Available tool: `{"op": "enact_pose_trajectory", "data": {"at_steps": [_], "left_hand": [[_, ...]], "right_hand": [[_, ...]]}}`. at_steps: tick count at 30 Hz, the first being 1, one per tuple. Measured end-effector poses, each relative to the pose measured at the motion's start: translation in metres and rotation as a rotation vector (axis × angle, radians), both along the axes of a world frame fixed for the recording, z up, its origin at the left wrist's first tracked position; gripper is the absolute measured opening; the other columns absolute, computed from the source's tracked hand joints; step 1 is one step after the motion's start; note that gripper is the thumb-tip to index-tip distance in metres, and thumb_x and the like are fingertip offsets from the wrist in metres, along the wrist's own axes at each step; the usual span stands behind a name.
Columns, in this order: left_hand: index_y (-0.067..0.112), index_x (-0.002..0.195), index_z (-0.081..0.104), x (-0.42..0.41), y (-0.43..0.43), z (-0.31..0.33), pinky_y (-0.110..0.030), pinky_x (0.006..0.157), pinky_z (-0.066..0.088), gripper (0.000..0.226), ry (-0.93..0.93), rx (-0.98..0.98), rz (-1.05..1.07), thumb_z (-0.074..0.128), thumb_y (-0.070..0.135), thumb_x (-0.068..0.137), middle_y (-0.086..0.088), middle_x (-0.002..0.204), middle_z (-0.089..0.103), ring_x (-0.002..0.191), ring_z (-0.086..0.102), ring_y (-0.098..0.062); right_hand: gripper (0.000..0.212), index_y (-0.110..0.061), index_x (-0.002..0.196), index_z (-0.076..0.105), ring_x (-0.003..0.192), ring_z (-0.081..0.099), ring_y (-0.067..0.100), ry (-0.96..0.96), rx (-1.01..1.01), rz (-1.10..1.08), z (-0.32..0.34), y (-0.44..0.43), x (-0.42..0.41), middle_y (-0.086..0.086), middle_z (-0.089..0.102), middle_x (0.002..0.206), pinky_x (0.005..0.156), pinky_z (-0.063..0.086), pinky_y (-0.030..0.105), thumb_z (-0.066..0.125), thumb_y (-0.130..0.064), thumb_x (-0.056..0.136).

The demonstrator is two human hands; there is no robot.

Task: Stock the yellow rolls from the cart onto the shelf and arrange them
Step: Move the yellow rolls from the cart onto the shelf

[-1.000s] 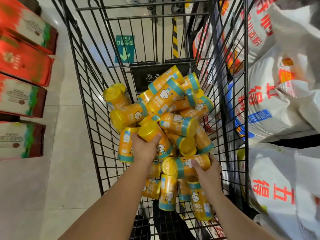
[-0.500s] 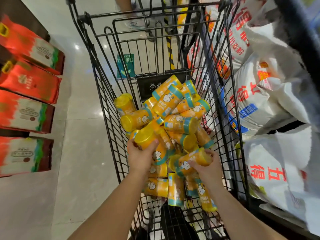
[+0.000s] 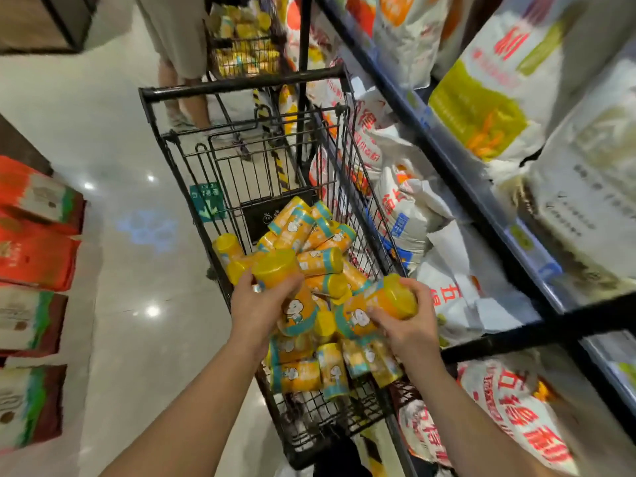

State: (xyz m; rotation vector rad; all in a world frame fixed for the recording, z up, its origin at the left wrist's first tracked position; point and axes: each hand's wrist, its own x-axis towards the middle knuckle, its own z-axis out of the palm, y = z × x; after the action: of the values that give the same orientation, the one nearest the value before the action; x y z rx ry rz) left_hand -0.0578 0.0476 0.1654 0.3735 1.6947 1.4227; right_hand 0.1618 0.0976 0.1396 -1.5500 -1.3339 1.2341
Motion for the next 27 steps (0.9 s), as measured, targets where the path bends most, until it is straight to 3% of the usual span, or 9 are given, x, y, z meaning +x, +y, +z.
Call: {"op": "enact_pose_trajectory", "data": {"at_steps": [4, 9, 12, 14, 16, 20, 25, 27], "left_hand": [[0.024, 0.11, 0.062, 0.005, -0.012, 0.048, -0.023, 0.06, 0.053, 0.043, 0.044, 0.093, -0.094, 0.085, 0.023, 0.073, 0.008, 0.094, 0.071, 0.078, 0.069, -0.005], [0.026, 0.096, 0.059, 0.019, -0.019, 0.101, -0.028, 0.049, 0.05, 0.033, 0.077, 0.24, -0.238, 0.083, 0.021, 0.075, 0.006, 0.076, 0.07, 0.056, 0.065, -0.011], [0.031, 0.096, 0.06, 0.036, -0.02, 0.133, -0.031, 0.056, 0.05, 0.034, 0.098, 0.326, -0.344, 0.084, 0.028, 0.073, 0.005, 0.081, 0.07, 0.067, 0.067, -0.017], [0.034, 0.102, 0.061, 0.051, -0.021, 0.154, -0.037, 0.07, 0.055, 0.045, 0.098, 0.373, -0.422, 0.087, 0.038, 0.065, 0.003, 0.095, 0.073, 0.083, 0.071, -0.02], [0.034, 0.103, 0.061, 0.068, -0.02, 0.175, -0.039, 0.076, 0.056, 0.047, 0.078, 0.426, -0.487, 0.088, 0.034, 0.064, 0.002, 0.099, 0.074, 0.087, 0.072, -0.019], [0.031, 0.104, 0.061, 0.11, -0.022, 0.221, -0.035, 0.072, 0.058, 0.05, 0.047, 0.536, -0.639, 0.088, 0.033, 0.062, 0.003, 0.095, 0.075, 0.088, 0.073, -0.018], [0.022, 0.116, 0.059, 0.177, -0.032, 0.275, -0.027, 0.068, 0.058, 0.056, 0.024, 0.674, -0.794, 0.086, 0.028, 0.067, 0.003, 0.097, 0.075, 0.085, 0.073, -0.013], [0.023, 0.115, 0.059, 0.205, -0.039, 0.293, -0.032, 0.072, 0.06, 0.054, 0.019, 0.705, -0.871, 0.085, 0.032, 0.068, 0.0, 0.1, 0.075, 0.089, 0.074, -0.017]], "right_hand": [[0.061, -0.031, 0.116, 0.053, 0.075, 0.064, -0.005, 0.042, 0.122, -0.065, 0.063, -0.026, 0.008, -0.01, 0.063, 0.102, 0.063, 0.051, 0.012, 0.087, -0.007, 0.071], [0.062, -0.029, 0.119, 0.054, 0.082, 0.063, -0.008, 0.077, 0.293, -0.097, 0.133, -0.057, 0.025, -0.015, 0.061, 0.107, 0.069, 0.053, 0.015, 0.086, -0.007, 0.07], [0.066, -0.027, 0.123, 0.054, 0.089, 0.063, -0.006, 0.114, 0.381, -0.142, 0.173, -0.073, 0.038, -0.023, 0.061, 0.107, 0.074, 0.056, 0.02, 0.086, -0.006, 0.07], [0.067, -0.027, 0.123, 0.053, 0.089, 0.064, -0.006, 0.155, 0.442, -0.165, 0.197, -0.084, 0.049, -0.017, 0.062, 0.11, 0.075, 0.055, 0.018, 0.084, -0.001, 0.069], [0.069, -0.025, 0.124, 0.053, 0.093, 0.065, -0.003, 0.178, 0.507, -0.187, 0.219, -0.096, 0.061, -0.013, 0.062, 0.113, 0.078, 0.054, 0.018, 0.084, -0.002, 0.067], [0.082, -0.028, 0.134, 0.046, 0.101, 0.065, 0.0, 0.188, 0.613, -0.244, 0.262, -0.121, 0.093, -0.022, 0.06, 0.118, 0.08, 0.054, 0.02, 0.082, -0.011, 0.063], [0.093, -0.03, 0.142, 0.04, 0.108, 0.063, 0.001, 0.167, 0.691, -0.343, 0.31, -0.16, 0.146, -0.019, 0.059, 0.124, 0.081, 0.054, 0.019, 0.081, -0.019, 0.059], [0.09, -0.032, 0.138, 0.043, 0.109, 0.064, 0.004, 0.146, 0.725, -0.38, 0.325, -0.178, 0.171, -0.011, 0.059, 0.128, 0.082, 0.055, 0.02, 0.083, -0.018, 0.059]]}}
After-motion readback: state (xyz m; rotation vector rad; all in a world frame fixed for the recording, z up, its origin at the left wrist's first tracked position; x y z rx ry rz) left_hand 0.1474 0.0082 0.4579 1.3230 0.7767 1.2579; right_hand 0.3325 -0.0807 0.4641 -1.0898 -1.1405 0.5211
